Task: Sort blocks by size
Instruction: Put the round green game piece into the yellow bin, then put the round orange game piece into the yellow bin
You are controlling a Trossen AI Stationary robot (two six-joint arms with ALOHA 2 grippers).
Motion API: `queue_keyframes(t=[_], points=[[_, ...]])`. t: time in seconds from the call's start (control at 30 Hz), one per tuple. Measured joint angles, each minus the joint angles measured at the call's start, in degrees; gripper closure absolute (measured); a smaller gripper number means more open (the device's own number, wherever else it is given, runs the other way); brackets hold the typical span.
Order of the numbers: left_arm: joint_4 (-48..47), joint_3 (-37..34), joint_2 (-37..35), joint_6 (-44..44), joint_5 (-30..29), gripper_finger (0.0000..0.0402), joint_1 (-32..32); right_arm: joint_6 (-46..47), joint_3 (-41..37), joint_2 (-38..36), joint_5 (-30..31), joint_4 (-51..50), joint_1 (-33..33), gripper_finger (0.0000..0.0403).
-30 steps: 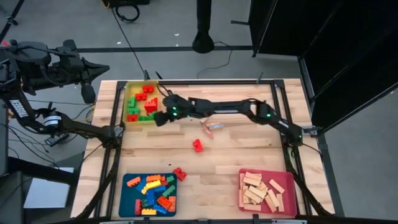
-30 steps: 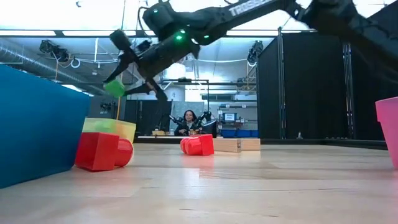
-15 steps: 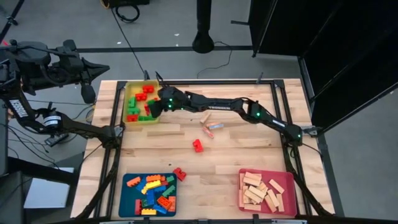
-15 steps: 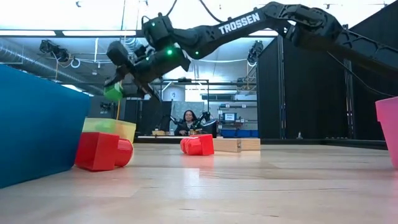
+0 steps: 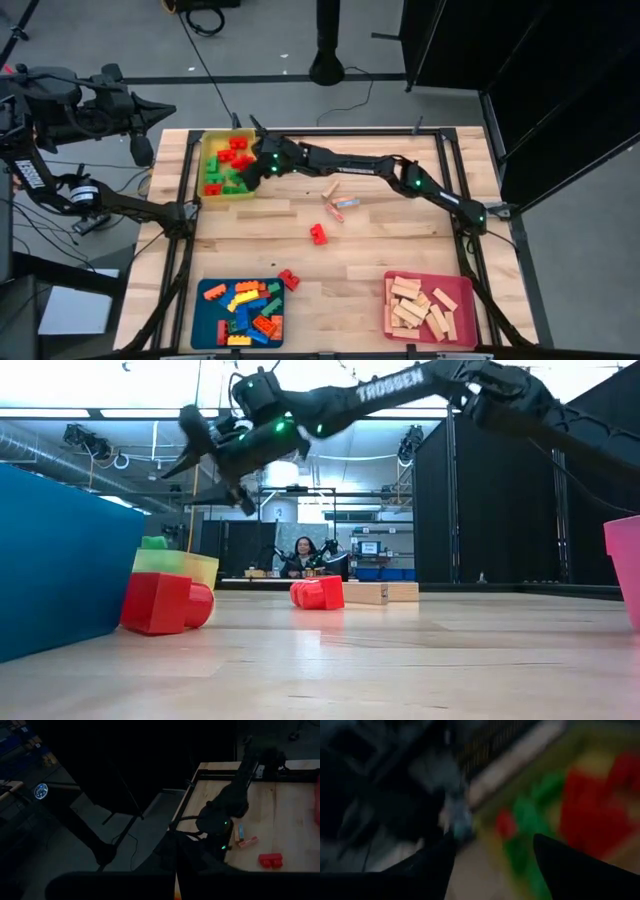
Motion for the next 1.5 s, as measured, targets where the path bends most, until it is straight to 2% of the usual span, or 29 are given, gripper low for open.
queue_keyframes(t=[0.07, 0.13, 0.23, 0.33, 0.5, 0.8, 0.93, 1.03, 1.2, 1.3, 1.43, 1.5], points=[[0.0, 0.0, 0.0, 0.0, 0.0, 0.0399, 0.0, -0.3, 0.0, -2.1, -4.3, -9.0, 0.2, 0.0137], [0.0, 0.0, -0.1, 0.0, 0.0, 0.0399, 0.0, -2.2, 0.0, -4.3, -5.1, -21.5, 1.0, 0.0152], [0.0, 0.0, -0.2, 0.0, 0.0, 0.0399, 0.0, -4.7, 0.1, -6.2, 1.0, -40.3, 3.8, 0.0171], [0.0, 0.0, -0.2, 0.0, 0.0, 0.0399, 0.0, -4.1, -0.3, -6.4, 6.5, -53.4, 8.3, 0.0182], [0.0, 0.0, -0.2, 0.0, 1.1, 0.0399, 0.0, 3.5, -1.7, -6.5, 13.7, -61.6, 14.4, 0.0177], [0.0, 0.0, -0.2, 0.0, 2.8, 0.0400, 0.0, 12.4, -1.7, -6.4, 18.1, -69.4, 16.7, 0.0100], [0.0, 0.0, -0.2, -0.1, 4.1, 0.0399, 0.0, 16.9, -1.8, -5.7, 14.2, -70.1, 16.3, 0.0059], [0.0, 0.0, -0.2, -0.1, 4.2, 0.0399, 0.0, 19.1, -2.2, -5.3, 12.5, -68.8, 16.1, 0.0044], [0.0, 0.0, -0.2, -0.1, 4.2, 0.0399, 0.0, 19.6, -2.9, -3.7, 10.7, -67.6, 16.1, 0.0046], [0.0, 0.0, -0.2, -0.1, 4.2, 0.0400, 0.0, 19.3, -5.2, -2.9, 9.5, -63.1, 16.0, 0.0056], [0.0, 0.0, -0.2, -0.2, 4.1, 0.0399, 0.0, 19.9, -10.2, -2.8, 5.3, -59.5, 16.0, 0.0080], [0.0, 0.0, -0.2, -0.2, 4.1, 0.0399, 0.0, 21.1, -10.7, -3.0, 4.4, -61.6, 15.9, 0.0100]])
